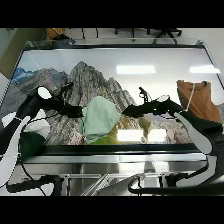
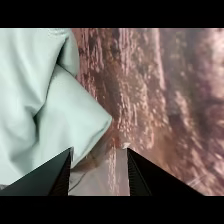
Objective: Fold the shirts.
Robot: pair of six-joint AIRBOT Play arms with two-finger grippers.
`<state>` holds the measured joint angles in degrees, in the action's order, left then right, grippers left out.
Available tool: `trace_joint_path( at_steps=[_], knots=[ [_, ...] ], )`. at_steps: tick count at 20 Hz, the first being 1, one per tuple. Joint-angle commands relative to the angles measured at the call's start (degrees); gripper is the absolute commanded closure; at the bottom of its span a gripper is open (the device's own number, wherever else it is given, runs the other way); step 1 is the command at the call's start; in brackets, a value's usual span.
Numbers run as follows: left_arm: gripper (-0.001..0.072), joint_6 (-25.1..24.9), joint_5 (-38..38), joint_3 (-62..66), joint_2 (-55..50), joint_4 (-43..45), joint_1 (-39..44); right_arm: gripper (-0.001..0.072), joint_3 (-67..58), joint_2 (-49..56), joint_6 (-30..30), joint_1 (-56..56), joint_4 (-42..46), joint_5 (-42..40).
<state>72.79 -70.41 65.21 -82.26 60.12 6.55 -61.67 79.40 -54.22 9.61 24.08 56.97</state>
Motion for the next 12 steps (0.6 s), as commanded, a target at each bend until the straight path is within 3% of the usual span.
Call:
trace_joint_path(
  at_steps=[1,5,6,8,9,10,12],
  knots=[
    [0.0689,-0.7,-1.3,0.1,-1.7,0.2,-0.3,0.0329,0.0,3.5,2.0,4.3,-2.8,-3.9],
    [0.0688,-0.8,-1.5,0.1,-3.0,-0.2,-0.3,0.0333,-0.1,4.2,4.8,5.7,-6.6,-5.8],
    [0.0688,-0.8,-1.4,0.1,-3.0,-0.2,-0.3,0.0377,-0.1,4.2,6.3,5.7,-8.6,-5.8],
    [0.0688,-0.8,-1.4,0.1,-2.9,-0.2,-0.3,0.0532,-0.2,4.2,8.9,5.7,-12.2,-5.8],
    [0.0689,-0.8,-1.5,0.1,-2.9,-0.2,-0.3,0.0664,-0.2,4.2,10.3,5.7,-13.9,-5.7],
    [0.0689,-0.8,-1.7,0.1,-2.9,-0.2,-0.3,0.0698,-0.4,3.9,11.2,5.7,-14.8,-5.7],
    [0.069,-0.8,-2.4,0.1,-1.1,0.0,-0.8,0.0699,-1.8,1.9,11.1,4.3,-13.8,-3.8]
  ],
)
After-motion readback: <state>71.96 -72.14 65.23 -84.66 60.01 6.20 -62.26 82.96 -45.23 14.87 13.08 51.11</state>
